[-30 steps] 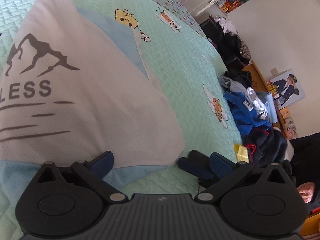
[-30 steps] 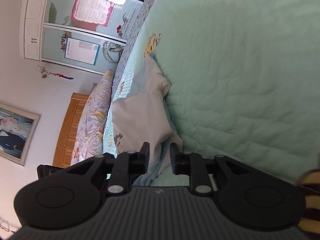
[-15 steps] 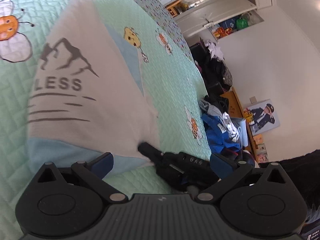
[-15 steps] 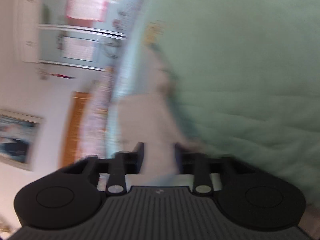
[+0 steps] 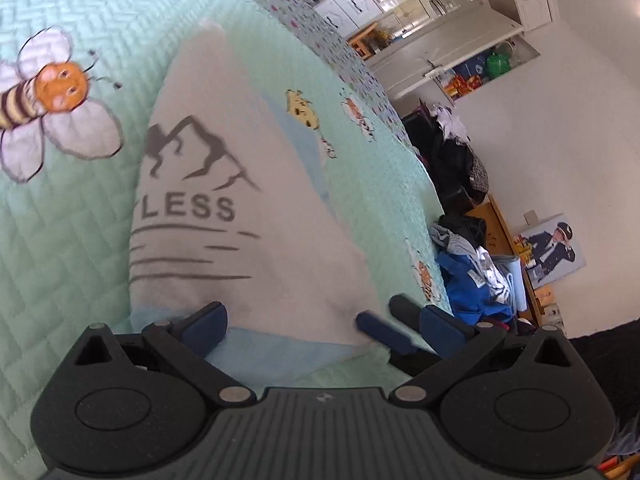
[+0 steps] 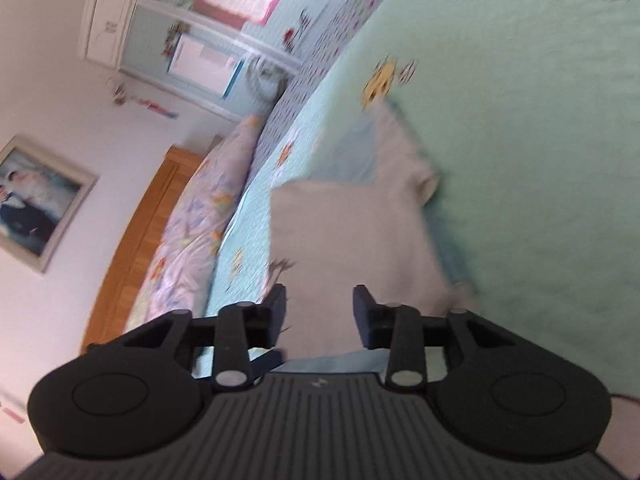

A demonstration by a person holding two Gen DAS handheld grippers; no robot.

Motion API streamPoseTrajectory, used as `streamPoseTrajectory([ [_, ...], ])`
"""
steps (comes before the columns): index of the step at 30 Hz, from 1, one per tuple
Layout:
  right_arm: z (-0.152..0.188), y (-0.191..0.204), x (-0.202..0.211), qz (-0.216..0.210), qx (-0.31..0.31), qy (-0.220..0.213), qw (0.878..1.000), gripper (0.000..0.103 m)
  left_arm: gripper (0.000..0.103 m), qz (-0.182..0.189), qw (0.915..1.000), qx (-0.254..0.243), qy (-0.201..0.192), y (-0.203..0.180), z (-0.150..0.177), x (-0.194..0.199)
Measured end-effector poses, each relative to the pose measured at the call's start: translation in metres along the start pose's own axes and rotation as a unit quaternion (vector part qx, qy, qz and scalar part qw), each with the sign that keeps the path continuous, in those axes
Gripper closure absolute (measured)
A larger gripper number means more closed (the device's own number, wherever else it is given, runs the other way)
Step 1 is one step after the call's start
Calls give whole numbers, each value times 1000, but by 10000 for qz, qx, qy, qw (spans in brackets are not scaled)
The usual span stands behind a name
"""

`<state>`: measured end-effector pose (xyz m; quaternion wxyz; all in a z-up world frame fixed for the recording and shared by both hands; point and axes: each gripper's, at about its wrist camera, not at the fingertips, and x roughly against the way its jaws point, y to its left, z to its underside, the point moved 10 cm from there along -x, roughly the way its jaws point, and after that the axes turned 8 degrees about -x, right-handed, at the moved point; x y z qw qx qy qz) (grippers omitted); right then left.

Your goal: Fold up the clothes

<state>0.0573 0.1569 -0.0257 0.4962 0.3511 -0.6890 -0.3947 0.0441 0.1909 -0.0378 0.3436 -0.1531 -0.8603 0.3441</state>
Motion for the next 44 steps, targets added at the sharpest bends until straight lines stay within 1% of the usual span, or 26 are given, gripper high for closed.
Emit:
streamPoseTrajectory([
  [1,4,-14,-9,324,-22,165,9993,63,1,-2,10000,3,-46,4,4,0],
  [2,5,-27,-13,551,-27,179,9983,95,1,20,9999,-3,-109,6,8,1],
  [3,3,-33,-12,552,-133,148,9983,103,1,69,9998,-11,-180,8,10,3],
  [6,0,-36,-4,421,-332,44,9986,101,1,194,9991,154,-350,10,9,14],
  [8,4,-23,-1,284,-200,-36,9994,89,1,271,9983,247,-450,9,10,25],
  [13,18,28,-20,-831,-276,212,9959,67,1,204,9990,202,-356,10,21,29],
  [14,20,26,-30,-864,-405,323,9949,65,1,200,9989,243,-345,12,23,29],
  [15,22,17,-41,-614,-489,424,9960,64,1,226,9987,298,-343,14,25,30],
  [16,25,4,-51,-239,-531,516,9970,65,1,210,9988,334,-284,16,27,30],
  [18,27,-9,-59,194,-475,618,9968,102,1,-62,9998,209,-41,22,34,27],
  [19,26,-10,-57,247,-456,657,9965,100,1,-129,9998,126,13,22,36,27],
  [21,14,8,-50,91,-236,602,9979,84,1,-73,10000,5,-13,15,34,32],
  [24,-16,44,-45,-521,60,437,9977,66,1,274,9993,-142,-232,-6,19,44],
  [27,-52,76,-75,-1207,-41,675,9904,62,1,380,9972,-532,-350,-26,-7,39],
  [29,-69,92,-107,-1502,-66,984,9837,58,1,202,9976,-592,-292,-22,-23,22],
  [32,-83,111,-167,-1467,127,1449,9784,54,1,-233,9987,-452,86,3,-25,-8],
  [34,-86,93,-201,-721,404,1607,9835,50,1,-373,9978,-469,284,14,-17,-21],
  [35,-88,81,-216,-270,557,1656,9842,54,1,-381,9975,-525,275,15,-15,-23],
  [36,-91,70,-226,-67,479,1675,9847,97,1,-392,9972,-591,243,14,-15,-23],
  [37,-93,61,-232,-8,268,1679,9854,103,1,-420,9967,-646,257,13,-15,-24],
  [39,-96,52,-234,71,79,1603,9870,103,1,-509,9954,-726,351,10,-16,-26],
  [40,-95,58,-223,69,237,1479,9887,100,1,-574,9948,-741,388,9,-17,-27],
  [41,-93,63,-212,67,395,1354,9900,90,1,-646,9942,-752,421,7,-18,-27],
  [42,-92,69,-201,66,553,1228,9909,68,1,-727,9934,-763,450,4,-19,-25],
  [43,-91,75,-190,64,710,1102,9913,57,1,-811,9926,-773,459,-1,-20,-22],
  [44,-89,80,-177,314,1012,858,9907,38,1,-892,9919,-781,456,-7,-22,-18],
])
